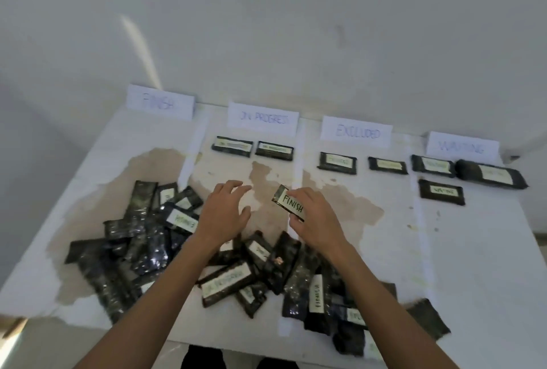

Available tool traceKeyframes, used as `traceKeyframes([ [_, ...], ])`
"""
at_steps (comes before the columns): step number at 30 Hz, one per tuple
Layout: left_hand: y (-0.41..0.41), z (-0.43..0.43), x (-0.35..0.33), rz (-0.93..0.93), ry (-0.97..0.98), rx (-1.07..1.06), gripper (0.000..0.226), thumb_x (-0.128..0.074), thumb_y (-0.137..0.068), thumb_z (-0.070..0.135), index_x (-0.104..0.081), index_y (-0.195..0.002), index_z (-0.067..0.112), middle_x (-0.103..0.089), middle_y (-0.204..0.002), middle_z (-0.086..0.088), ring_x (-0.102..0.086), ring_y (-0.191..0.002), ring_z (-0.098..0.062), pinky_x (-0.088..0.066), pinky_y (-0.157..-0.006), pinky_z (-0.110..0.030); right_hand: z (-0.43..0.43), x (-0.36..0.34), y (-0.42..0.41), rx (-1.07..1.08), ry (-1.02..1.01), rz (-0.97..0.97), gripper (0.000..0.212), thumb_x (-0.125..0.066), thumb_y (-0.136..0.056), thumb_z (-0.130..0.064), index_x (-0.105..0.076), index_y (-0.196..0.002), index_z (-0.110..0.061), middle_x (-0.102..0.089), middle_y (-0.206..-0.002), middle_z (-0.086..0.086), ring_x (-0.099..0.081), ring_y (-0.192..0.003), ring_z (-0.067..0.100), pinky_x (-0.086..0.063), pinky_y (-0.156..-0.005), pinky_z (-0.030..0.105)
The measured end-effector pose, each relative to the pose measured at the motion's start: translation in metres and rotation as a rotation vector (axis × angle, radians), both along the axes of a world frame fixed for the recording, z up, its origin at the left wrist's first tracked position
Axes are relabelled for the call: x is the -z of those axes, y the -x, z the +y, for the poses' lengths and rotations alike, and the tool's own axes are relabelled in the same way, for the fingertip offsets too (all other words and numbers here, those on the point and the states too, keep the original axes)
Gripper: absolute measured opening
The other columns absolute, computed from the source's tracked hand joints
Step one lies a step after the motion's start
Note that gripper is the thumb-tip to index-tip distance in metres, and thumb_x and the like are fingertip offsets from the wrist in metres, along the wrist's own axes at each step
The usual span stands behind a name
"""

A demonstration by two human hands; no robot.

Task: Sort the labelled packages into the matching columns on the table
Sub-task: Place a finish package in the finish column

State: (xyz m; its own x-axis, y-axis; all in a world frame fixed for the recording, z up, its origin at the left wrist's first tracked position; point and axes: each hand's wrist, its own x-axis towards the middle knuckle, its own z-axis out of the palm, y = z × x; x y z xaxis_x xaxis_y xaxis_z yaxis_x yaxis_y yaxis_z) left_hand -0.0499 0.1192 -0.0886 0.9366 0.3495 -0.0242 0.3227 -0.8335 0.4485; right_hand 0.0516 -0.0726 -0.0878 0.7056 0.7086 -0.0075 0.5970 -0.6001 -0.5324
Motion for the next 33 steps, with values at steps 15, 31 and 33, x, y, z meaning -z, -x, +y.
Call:
traceKeyframes([
  [15,0.012,0.245,0.06,0.12,-0.011,-0.061,0.058,-0.058,-0.078,0.013,-0.045,-0.135,0.014,-0.04,-0.144,-0.011,-0.034,-0.132,-0.031,-0.031,-0.109,-0.045,0.273,0.035,-0.02,-0.162,0.025,-0.02,0.045,-0.062,-0.078,-0.005,-0.06,-0.122,-0.01,-0.059,-0.121,0.008,-0.053,-0.107,0.03,-0.044,-0.092,0.043],
  [31,0.0,0.316,0.123,0.057,-0.067,0.058,0.053,-0.027,-0.091,0.038,-0.041,-0.14,0.02,-0.031,-0.151,-0.009,-0.026,-0.138,-0.033,-0.029,-0.106,-0.045,0.369,0.091,-0.04,-0.132,0.134,-0.107,0.045,-0.059,-0.077,-0.003,-0.059,-0.121,-0.012,-0.057,-0.126,0.007,-0.051,-0.107,0.031,-0.039,-0.085,0.039],
  [33,0.001,0.318,0.121,0.065,-0.055,0.073,0.052,-0.03,-0.092,0.036,-0.04,-0.14,0.019,-0.029,-0.152,-0.009,-0.024,-0.14,-0.032,-0.027,-0.108,-0.045,0.368,0.088,-0.038,-0.126,0.126,-0.1,0.047,-0.061,-0.076,-0.006,-0.058,-0.123,-0.012,-0.053,-0.132,0.01,-0.048,-0.115,0.032,-0.037,-0.091,0.04],
])
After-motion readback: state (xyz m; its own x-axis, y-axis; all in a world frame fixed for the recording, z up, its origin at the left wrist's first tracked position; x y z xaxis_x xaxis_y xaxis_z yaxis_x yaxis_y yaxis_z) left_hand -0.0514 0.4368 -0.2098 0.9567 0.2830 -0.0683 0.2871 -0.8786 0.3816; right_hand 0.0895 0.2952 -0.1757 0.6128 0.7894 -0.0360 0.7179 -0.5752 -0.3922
